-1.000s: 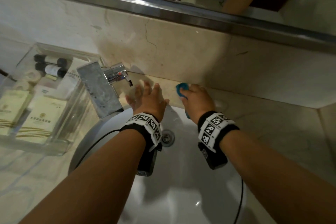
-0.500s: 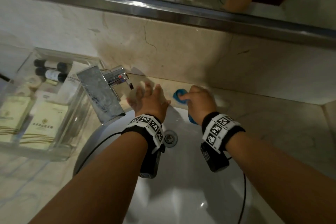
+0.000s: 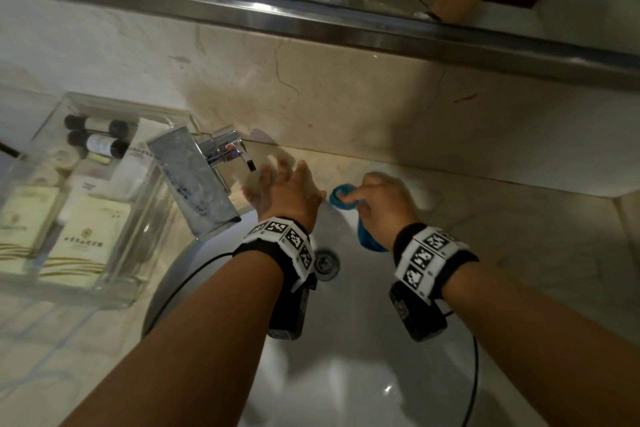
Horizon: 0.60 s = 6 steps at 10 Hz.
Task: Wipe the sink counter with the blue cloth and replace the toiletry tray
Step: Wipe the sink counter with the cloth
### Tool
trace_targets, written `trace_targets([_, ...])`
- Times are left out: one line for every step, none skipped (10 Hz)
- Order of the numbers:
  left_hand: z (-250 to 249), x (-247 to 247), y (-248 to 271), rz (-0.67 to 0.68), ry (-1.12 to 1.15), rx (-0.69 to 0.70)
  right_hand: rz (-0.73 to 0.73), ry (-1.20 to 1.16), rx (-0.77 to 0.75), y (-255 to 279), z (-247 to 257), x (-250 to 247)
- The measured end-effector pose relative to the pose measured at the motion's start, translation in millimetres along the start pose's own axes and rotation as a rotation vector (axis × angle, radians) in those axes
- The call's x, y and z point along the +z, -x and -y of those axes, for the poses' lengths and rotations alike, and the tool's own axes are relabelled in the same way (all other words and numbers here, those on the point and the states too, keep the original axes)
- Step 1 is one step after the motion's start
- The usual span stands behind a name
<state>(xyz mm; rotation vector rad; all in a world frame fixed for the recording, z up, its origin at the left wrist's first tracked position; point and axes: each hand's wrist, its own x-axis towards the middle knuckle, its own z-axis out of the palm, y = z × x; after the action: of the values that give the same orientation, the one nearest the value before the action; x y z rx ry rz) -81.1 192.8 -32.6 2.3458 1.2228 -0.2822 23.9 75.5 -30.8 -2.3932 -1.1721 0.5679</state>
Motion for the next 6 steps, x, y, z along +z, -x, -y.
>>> trace_targets([1.1,1.0,1.3,-0.002,-0.002,0.018,0.021,-0.088,0.027,3.4,-12.0,-7.7])
trace_targets([4.2,3.9,1.0,-0.006,0.002,0.026,-0.052,-0.063,0.004,-18.8,-7.9,-2.9])
trace_targets([8.1,4.4,0.6,-0.016,-0.020,0.028,-0.120,-0.124,-0.016,-45.1,10.7,10.1])
trace_targets([9.7,4.9,0.7,0.003,-0.067,0.023,0.021,-0.003,-0.174,-47.9,19.5,25.1])
trace_targets([10.9,0.2,0.3,0.025,-0.027,0.024,0.077,0.050,-0.266,-28.3,8.4,21.3])
trace_targets([13.9,-4.4,1.2,0.057,-0.026,0.030,0.122,0.109,-0.248,-3.9,-8.4,-2.8])
